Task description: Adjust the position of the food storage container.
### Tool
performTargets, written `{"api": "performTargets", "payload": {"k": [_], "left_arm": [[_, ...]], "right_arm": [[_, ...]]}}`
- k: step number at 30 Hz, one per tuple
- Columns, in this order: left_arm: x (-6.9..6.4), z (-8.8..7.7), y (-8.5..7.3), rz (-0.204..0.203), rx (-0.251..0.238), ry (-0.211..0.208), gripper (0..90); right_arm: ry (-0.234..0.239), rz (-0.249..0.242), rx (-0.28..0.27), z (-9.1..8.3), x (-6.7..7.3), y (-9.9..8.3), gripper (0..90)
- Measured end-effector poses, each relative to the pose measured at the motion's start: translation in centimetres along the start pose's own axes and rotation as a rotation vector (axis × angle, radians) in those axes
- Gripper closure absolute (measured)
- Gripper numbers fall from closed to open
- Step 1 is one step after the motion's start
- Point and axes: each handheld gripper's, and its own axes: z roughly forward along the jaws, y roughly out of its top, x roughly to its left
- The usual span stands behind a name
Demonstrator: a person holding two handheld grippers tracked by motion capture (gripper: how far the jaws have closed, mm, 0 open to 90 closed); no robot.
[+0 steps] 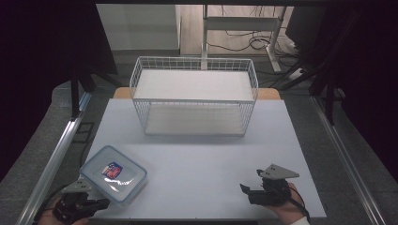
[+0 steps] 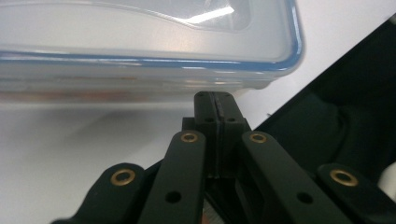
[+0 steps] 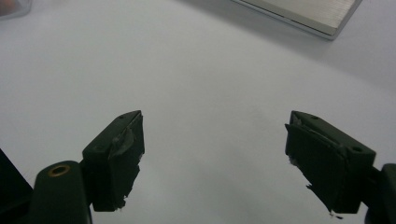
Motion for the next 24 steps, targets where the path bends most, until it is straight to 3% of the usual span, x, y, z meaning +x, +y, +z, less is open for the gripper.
{"api": "performTargets", "payload": {"k": [9, 16, 24], "left_arm": [[-0.4, 1.4, 1.2, 0.007, 0.002, -0.044, 89.5], [-1.2, 3.1, 2.8, 0.014, -0.013, -0.051, 89.5], [-2.1, 5.1, 4.9, 0.029, 0.011, -0.045, 89.7]], "right_arm": [[-0.002, 0.000, 0.004, 0.1, 0.0, 0.0, 19.7], [-0.003, -0.002, 0.009, 0.1, 0.1, 0.0, 19.7], [-0.009, -0.004, 0.017, 0.1, -0.1, -0.1, 19.7]]}}
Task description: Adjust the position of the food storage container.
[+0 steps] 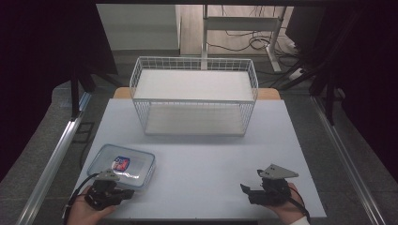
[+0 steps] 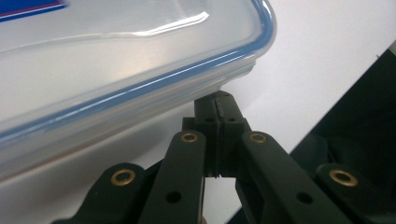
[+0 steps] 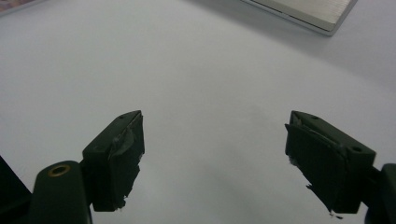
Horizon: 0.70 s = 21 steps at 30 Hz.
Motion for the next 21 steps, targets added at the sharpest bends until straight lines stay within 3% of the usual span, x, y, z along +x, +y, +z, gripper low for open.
{"api": "performTargets", "payload": {"k": [4, 9, 17, 20, 21], "left_arm": [[-0.2, 0.7, 0.9, -0.004, 0.018, 0.011, 89.7], [-0.3, 1.0, 1.7, -0.021, 0.001, 0.017, 89.7], [-0.5, 1.5, 2.6, -0.016, -0.003, 0.019, 89.7], [-0.7, 1.3, 2.5, -0.015, -0.015, 0.012, 89.6], [-0.7, 0.5, 2.4, -0.011, -0.024, 0.007, 89.6]], "right_arm": [[-0.003, -0.004, 0.000, 0.0, 0.0, 0.0, 19.7], [-0.003, -0.002, 0.001, 0.0, -0.1, 0.0, 19.7], [-0.004, -0.010, 0.007, 0.1, 0.0, 0.0, 19.7], [-0.004, -0.011, 0.009, 0.1, 0.0, -0.1, 19.7], [-0.004, -0.010, 0.009, 0.1, -0.1, -0.1, 19.7]]}}
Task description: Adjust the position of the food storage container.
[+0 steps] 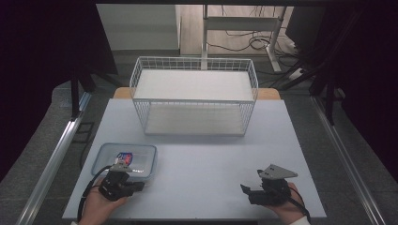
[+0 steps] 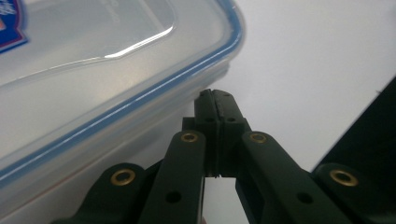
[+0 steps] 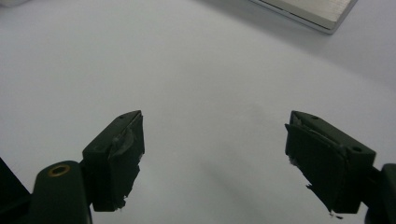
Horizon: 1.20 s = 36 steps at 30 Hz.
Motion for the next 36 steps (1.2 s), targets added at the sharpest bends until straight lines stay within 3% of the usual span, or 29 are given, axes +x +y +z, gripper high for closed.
{"api": "performTargets", "payload": {"k": [1, 4, 5, 6, 8, 9, 13, 16, 17, 18, 22, 26, 32, 36], "left_arm": [[0.0, 0.0, 0.0, 0.000, 0.000, 0.000, 89.5], [1.2, -2.9, -0.2, -0.034, -0.077, 0.029, 89.4], [1.2, -2.9, -0.2, -0.034, -0.077, 0.029, 89.4], [2.3, -4.8, -0.2, -0.062, -0.122, 0.047, 89.4], [2.9, -5.7, -0.2, -0.073, -0.140, 0.061, 89.4], [4.0, -7.3, 0.0, -0.095, -0.168, 0.083, 89.4], [7.0, -8.8, 0.2, -0.140, -0.171, 0.135, 88.8], [9.5, -8.9, 0.2, -0.185, -0.173, 0.171, 89.5], [9.5, -8.9, 0.2, -0.185, -0.173, 0.171, 89.6], [10.8, -8.8, 0.2, -0.205, -0.172, 0.186, 89.8], [13.0, -8.6, 0.6, -0.225, -0.154, 0.235, 89.9], [14.8, -7.8, 0.8, -0.265, -0.120, 0.244, 89.9], [15.9, -6.1, -0.1, -0.311, -0.082, 0.211, 89.9], [15.6, -5.4, -0.4, -0.303, -0.056, 0.222, 90.0]], "right_arm": [[0.000, 0.000, 0.000, 0.0, 0.0, 0.0, 19.7], [-0.001, -0.001, -0.003, 0.0, 0.0, 0.0, 19.7], [-0.001, -0.001, -0.003, 0.0, -0.1, 0.0, 19.7], [-0.003, 0.001, -0.004, -0.1, -0.1, 0.0, 19.7], [-0.004, 0.001, -0.004, 0.0, -0.1, 0.0, 19.7], [-0.004, 0.001, -0.003, 0.0, -0.1, 0.0, 19.7], [-0.005, -0.005, 0.003, 0.1, 0.0, 0.1, 19.7], [-0.009, -0.008, 0.005, 0.1, 0.0, 0.1, 19.7], [-0.009, -0.007, 0.006, 0.1, 0.0, 0.1, 19.7], [-0.010, -0.010, 0.007, 0.1, -0.1, 0.1, 19.7], [-0.013, -0.009, 0.016, 0.2, -0.2, 0.0, 19.7], [-0.016, -0.008, 0.013, 0.2, -0.2, 0.0, 19.7], [-0.019, -0.013, 0.022, 0.2, -0.1, 0.0, 19.7], [-0.022, -0.011, 0.026, 0.3, -0.2, -0.1, 19.5]]}}
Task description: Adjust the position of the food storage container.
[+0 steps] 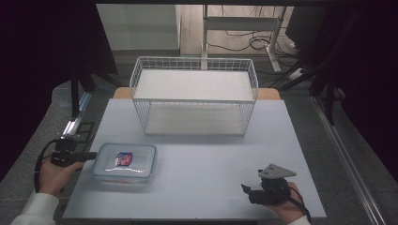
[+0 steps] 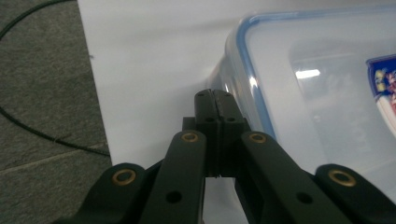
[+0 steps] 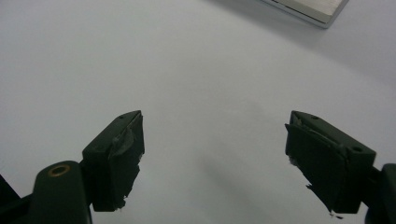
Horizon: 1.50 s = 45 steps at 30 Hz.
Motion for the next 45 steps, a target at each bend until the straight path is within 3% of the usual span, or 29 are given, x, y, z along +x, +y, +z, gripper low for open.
{"api": "performTargets", "payload": {"k": [7, 10, 17, 24, 25, 26, 32, 45], "left_arm": [[-0.4, 0.2, -0.4, 0.008, 0.022, 0.016, 89.9], [-0.8, 0.3, -0.6, 0.011, 0.019, -0.008, 89.9], [-2.4, 0.7, -0.6, 0.043, 0.030, -0.021, 89.9], [-5.7, 2.0, -0.2, 0.098, 0.050, -0.058, 89.8], [-5.7, 2.0, -0.2, 0.098, 0.050, -0.058, 89.7], [-6.8, 2.5, 0.0, 0.121, 0.057, -0.066, 89.8], [-9.6, 3.7, 0.4, 0.177, 0.088, -0.109, 89.7], [-12.5, 4.8, 0.6, 0.217, 0.097, -0.164, 89.7]], "right_arm": [[-0.002, -0.003, 0.000, 0.0, 0.1, 0.0, 19.5], [-0.002, -0.002, 0.003, 0.1, 0.1, 0.0, 19.5], [-0.004, -0.002, -0.001, 0.0, 0.1, 0.0, 19.3], [-0.003, -0.008, -0.001, 0.1, 0.1, 0.0, 19.0], [-0.003, -0.007, -0.001, 0.1, 0.1, 0.0, 19.0], [-0.003, -0.007, -0.002, 0.0, 0.0, 0.0, 19.0], [-0.003, -0.005, -0.007, -0.1, -0.1, 0.0, 18.8], [-0.001, -0.014, 0.001, 0.1, 0.0, 0.0, 18.7]]}}
